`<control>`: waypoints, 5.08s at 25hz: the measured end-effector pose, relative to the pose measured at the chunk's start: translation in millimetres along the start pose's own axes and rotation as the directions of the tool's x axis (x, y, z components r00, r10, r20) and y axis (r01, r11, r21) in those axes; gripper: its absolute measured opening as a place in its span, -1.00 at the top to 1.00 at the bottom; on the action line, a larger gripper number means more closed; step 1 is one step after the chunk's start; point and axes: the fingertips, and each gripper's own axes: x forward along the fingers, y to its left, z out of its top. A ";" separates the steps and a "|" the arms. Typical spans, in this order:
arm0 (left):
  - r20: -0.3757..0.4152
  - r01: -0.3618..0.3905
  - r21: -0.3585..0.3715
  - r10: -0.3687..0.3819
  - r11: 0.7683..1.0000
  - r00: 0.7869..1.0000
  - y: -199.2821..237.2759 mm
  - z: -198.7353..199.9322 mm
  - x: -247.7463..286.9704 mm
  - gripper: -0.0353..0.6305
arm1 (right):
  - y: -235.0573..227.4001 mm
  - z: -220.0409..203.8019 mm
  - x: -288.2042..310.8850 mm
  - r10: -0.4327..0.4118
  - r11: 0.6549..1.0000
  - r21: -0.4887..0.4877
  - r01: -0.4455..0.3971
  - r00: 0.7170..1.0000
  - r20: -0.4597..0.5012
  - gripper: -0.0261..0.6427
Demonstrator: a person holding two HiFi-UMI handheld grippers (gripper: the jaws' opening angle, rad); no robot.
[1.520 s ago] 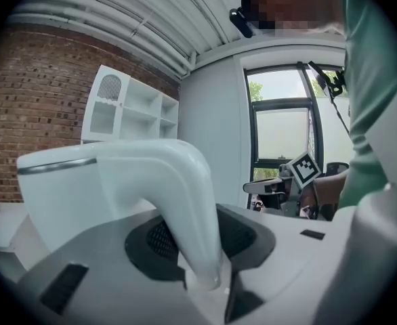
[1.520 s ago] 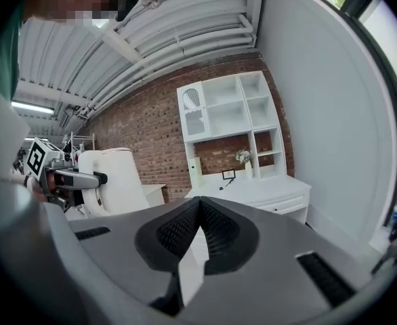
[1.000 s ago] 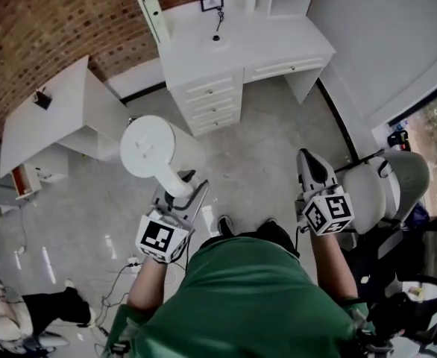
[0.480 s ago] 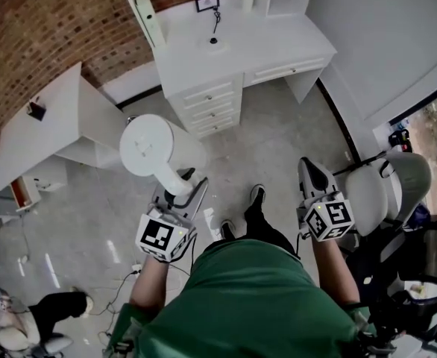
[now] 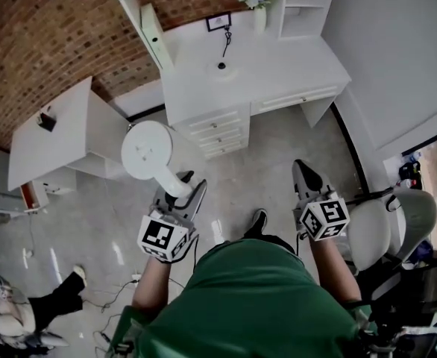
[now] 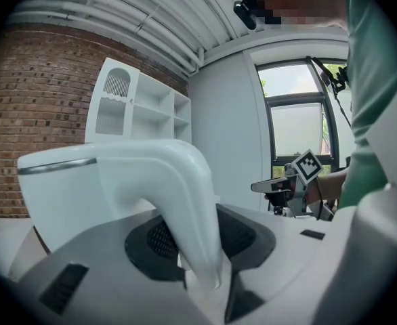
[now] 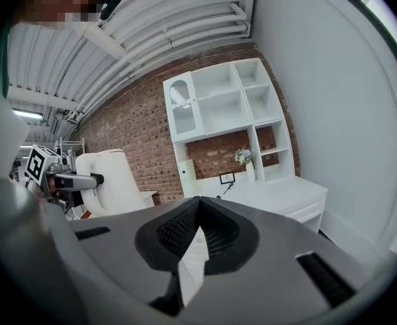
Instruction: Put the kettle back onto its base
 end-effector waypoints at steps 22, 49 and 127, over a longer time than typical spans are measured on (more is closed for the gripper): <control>-0.019 -0.055 0.015 0.055 0.998 0.998 60.4 32.7 158.4 0.47 | -134.2 30.8 97.4 -0.005 0.999 0.045 0.005 1.000 -0.012 0.89; -0.060 0.200 0.062 -0.196 0.978 0.979 283.8 4.3 389.2 0.47 | -176.2 83.3 348.0 -0.217 0.975 0.021 0.220 0.972 -0.092 0.89; -0.557 0.007 -0.153 -0.092 0.988 0.825 275.9 -117.4 539.6 0.22 | -270.3 82.2 467.8 -0.024 0.998 0.046 0.034 0.979 -0.203 0.89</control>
